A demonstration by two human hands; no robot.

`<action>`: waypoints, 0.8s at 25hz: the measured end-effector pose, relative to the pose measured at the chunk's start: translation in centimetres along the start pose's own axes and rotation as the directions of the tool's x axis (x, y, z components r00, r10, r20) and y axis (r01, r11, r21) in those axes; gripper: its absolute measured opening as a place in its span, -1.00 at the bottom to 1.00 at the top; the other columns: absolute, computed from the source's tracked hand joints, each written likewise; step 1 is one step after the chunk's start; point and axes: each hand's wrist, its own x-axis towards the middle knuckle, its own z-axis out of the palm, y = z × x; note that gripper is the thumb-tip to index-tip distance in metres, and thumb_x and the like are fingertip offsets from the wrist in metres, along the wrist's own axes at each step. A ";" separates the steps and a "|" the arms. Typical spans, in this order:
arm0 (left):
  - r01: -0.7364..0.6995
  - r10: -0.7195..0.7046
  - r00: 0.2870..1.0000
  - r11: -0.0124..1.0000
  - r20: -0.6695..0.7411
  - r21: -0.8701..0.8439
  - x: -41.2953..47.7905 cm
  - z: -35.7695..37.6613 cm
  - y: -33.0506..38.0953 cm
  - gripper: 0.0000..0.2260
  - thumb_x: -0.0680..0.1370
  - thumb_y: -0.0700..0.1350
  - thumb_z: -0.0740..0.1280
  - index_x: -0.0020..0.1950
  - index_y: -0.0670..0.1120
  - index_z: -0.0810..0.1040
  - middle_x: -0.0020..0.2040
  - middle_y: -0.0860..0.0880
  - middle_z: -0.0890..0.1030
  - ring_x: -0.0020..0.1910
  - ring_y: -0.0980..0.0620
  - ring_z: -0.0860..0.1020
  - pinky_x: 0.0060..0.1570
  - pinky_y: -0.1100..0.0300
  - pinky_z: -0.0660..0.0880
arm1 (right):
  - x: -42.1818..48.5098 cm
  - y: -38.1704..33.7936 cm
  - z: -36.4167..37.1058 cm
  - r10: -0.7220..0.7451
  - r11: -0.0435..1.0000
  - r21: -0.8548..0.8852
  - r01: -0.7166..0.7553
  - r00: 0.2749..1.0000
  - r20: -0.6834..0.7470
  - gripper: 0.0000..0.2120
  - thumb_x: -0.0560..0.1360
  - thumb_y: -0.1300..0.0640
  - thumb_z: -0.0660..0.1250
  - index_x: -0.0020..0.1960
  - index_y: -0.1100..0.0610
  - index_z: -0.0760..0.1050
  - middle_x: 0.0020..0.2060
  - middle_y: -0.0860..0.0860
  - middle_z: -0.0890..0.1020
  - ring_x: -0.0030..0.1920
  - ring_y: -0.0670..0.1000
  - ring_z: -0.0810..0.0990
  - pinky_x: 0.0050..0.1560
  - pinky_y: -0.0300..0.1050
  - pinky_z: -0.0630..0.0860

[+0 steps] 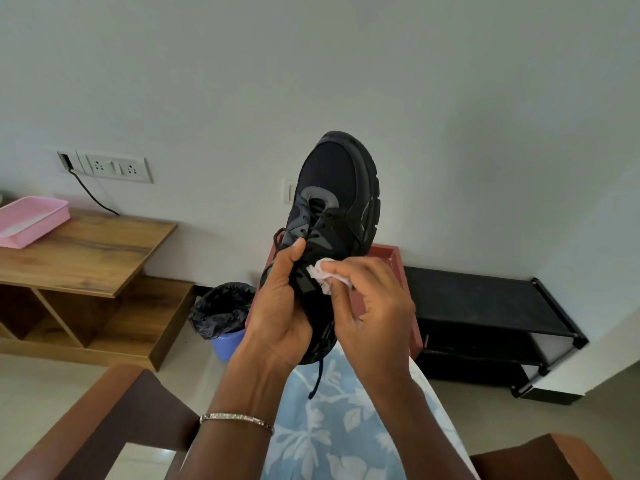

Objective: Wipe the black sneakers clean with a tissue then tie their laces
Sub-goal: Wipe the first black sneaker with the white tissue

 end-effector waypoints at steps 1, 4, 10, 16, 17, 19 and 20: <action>0.001 -0.001 1.000 1.000 -0.010 0.003 0.0 0.0 -0.1 -0.61 0.58 0.06 0.28 0.10 -0.23 0.71 0.13 -0.22 0.68 0.05 -0.13 0.69 0.27 -0.01 0.53 | 0.7 0.3 -0.1 -0.009 0.999 -0.031 0.008 1.000 -0.027 -0.85 0.54 0.30 0.39 0.07 0.21 0.69 -0.04 0.06 0.67 -0.02 0.06 0.64 -0.01 -0.18 0.58; -0.009 0.010 1.000 0.998 -0.025 0.055 0.2 0.1 -0.5 -0.57 0.58 0.08 0.30 0.31 -0.17 0.60 0.23 -0.23 0.64 0.30 -0.22 0.57 0.43 -0.14 0.37 | 4.7 2.0 -1.0 0.019 0.993 -0.114 -0.038 0.987 -0.158 -0.83 0.54 0.24 0.34 0.05 0.22 0.68 -0.06 0.09 0.67 -0.07 0.08 0.64 -0.09 -0.31 0.52; -0.010 0.011 0.999 0.999 -0.039 0.035 1.1 0.1 -0.4 -0.57 0.58 0.08 0.29 0.33 -0.16 0.58 0.25 -0.23 0.63 0.27 -0.23 0.58 0.42 -0.15 0.37 | 3.5 2.7 -2.3 0.069 0.998 0.014 -0.069 0.997 -0.046 -0.85 0.49 0.32 0.44 0.06 0.24 0.68 -0.05 0.05 0.69 -0.03 -0.04 0.66 -0.07 -0.24 0.60; 0.007 -0.003 0.997 0.999 -0.071 0.049 1.5 0.2 -0.5 -0.58 0.56 0.09 0.32 0.30 -0.15 0.60 0.24 -0.23 0.64 0.24 -0.22 0.60 0.37 -0.15 0.41 | 4.4 3.1 -2.5 0.071 0.997 0.011 -0.071 0.997 -0.030 -0.83 0.48 0.31 0.47 0.06 0.19 0.70 -0.06 0.04 0.71 -0.06 -0.07 0.67 -0.05 -0.31 0.59; 0.009 -0.005 0.997 0.998 -0.080 0.055 1.5 0.1 -0.6 -0.58 0.56 0.08 0.32 0.32 -0.14 0.59 0.24 -0.23 0.64 0.26 -0.25 0.59 0.37 -0.17 0.41 | 5.8 3.3 -2.5 0.052 0.998 -0.025 -0.054 0.997 -0.065 -0.83 0.49 0.32 0.46 0.06 0.19 0.70 -0.06 0.06 0.70 -0.08 -0.07 0.66 -0.07 -0.41 0.54; 0.025 -0.020 0.996 0.998 -0.091 0.057 1.4 0.0 -0.8 -0.58 0.56 0.07 0.33 0.32 -0.14 0.59 0.24 -0.25 0.63 0.29 -0.28 0.56 0.37 -0.20 0.41 | 8.1 3.6 -2.5 0.021 0.996 -0.084 -0.031 0.993 -0.120 -0.84 0.51 0.30 0.44 0.06 0.19 0.70 -0.06 0.07 0.70 -0.09 -0.04 0.65 -0.10 -0.45 0.50; 0.029 -0.024 0.995 0.998 -0.099 0.058 1.3 0.0 -0.8 -0.59 0.55 0.06 0.33 0.30 -0.14 0.60 0.23 -0.25 0.64 0.29 -0.29 0.55 0.36 -0.21 0.41 | 8.5 3.7 -2.5 0.015 0.995 -0.092 -0.026 0.992 -0.124 -0.84 0.51 0.29 0.44 0.07 0.18 0.70 -0.06 0.07 0.69 -0.09 -0.03 0.65 -0.10 -0.44 0.50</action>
